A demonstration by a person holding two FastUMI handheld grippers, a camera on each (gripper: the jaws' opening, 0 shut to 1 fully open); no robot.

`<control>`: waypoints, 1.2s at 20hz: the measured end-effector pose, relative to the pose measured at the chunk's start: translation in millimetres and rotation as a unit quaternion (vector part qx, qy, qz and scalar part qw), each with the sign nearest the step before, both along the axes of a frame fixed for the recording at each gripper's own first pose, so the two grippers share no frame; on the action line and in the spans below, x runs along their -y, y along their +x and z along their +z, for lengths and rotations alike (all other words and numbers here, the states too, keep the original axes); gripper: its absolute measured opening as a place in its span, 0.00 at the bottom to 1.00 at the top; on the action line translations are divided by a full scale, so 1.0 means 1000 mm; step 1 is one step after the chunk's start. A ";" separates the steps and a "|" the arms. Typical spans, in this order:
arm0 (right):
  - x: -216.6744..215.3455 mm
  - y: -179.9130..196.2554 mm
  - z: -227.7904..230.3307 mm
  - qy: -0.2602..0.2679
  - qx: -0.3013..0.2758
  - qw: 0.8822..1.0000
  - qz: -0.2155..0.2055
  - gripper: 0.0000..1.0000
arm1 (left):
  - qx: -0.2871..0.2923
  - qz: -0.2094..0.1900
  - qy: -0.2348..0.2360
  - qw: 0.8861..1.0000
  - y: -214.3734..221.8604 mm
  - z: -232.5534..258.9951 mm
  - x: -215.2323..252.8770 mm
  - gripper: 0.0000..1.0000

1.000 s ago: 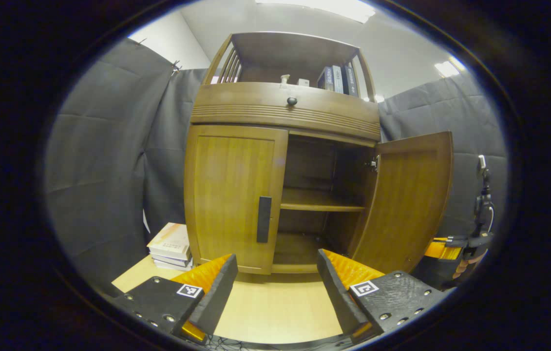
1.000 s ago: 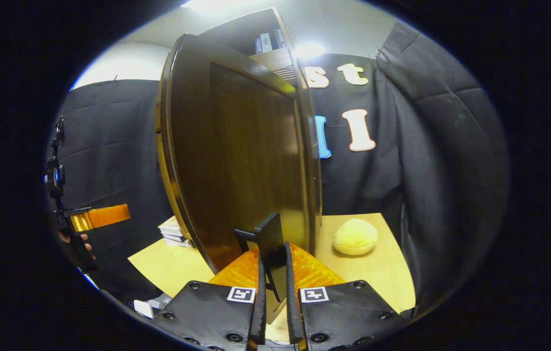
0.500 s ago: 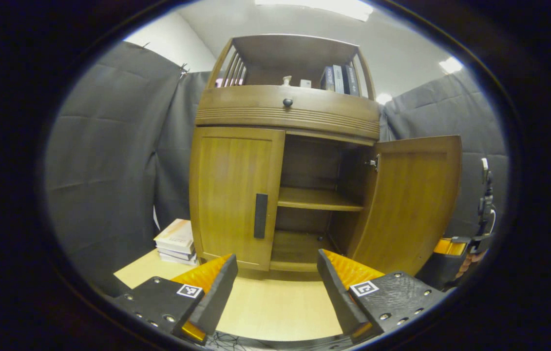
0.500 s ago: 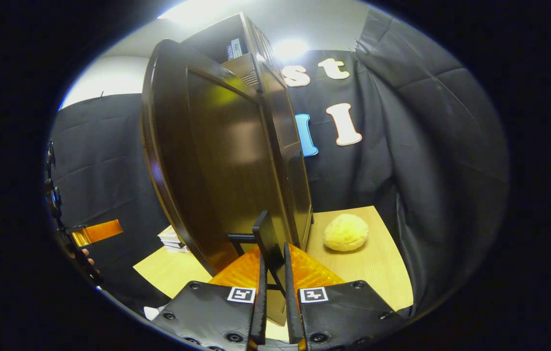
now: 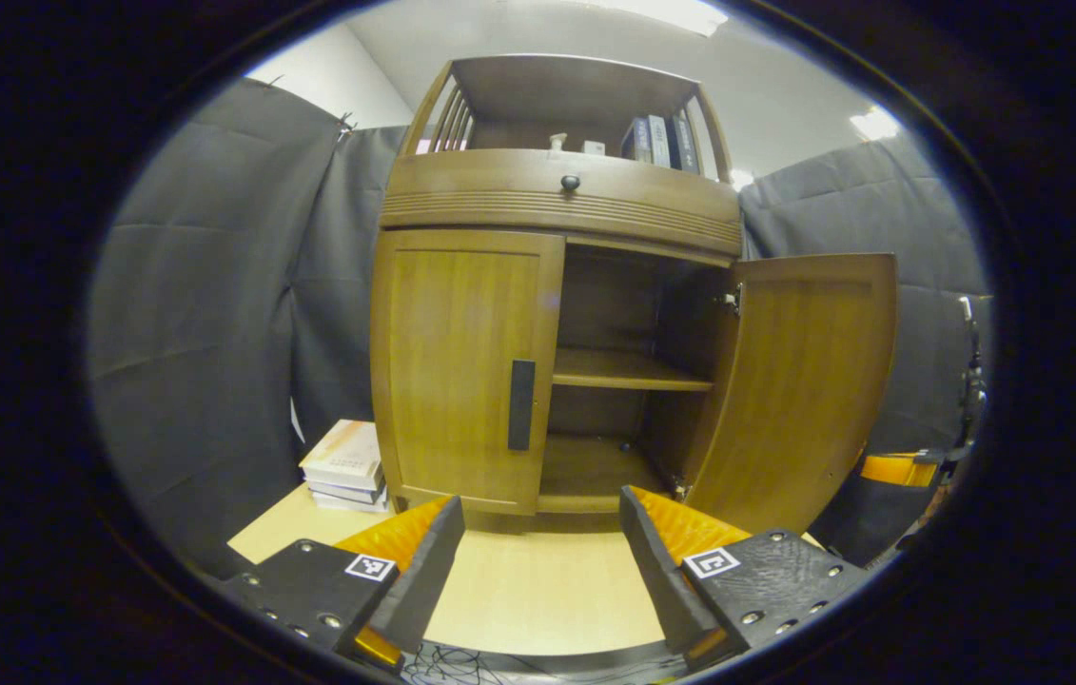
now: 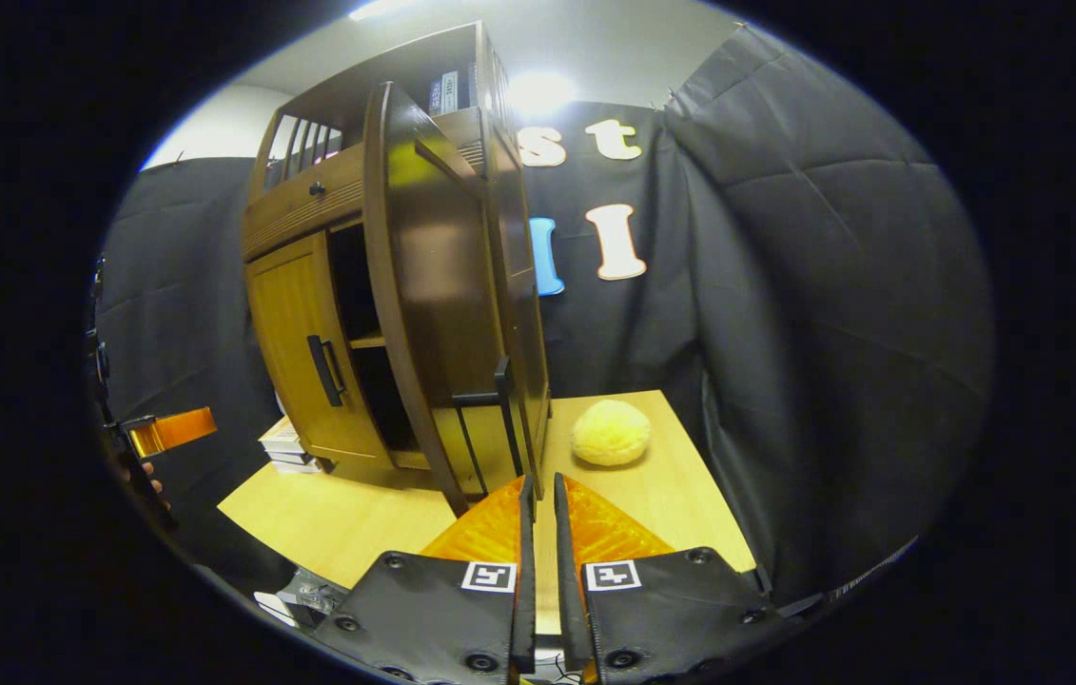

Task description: Open the right door of the double-door shoe cabinet with the right hand, and open the left door with the left hand.

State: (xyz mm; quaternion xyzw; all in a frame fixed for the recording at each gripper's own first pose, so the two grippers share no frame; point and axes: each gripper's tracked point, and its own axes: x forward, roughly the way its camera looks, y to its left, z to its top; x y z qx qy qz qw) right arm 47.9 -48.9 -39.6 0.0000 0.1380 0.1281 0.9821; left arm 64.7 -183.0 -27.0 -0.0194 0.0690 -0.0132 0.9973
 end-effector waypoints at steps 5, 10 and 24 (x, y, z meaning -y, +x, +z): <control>-0.031 -0.030 0.014 -0.012 0.028 0.999 -0.028 0.13 | 0.016 -0.012 0.004 1.000 -0.001 0.007 -0.054 0.96; -0.103 -0.037 0.032 -0.009 0.059 0.998 -0.008 0.13 | 0.024 -0.032 0.009 0.999 -0.003 0.002 -0.097 0.96; -0.165 0.031 0.053 -0.009 0.107 0.994 0.003 0.05 | 0.047 -0.071 0.002 0.996 0.083 0.026 -0.076 0.96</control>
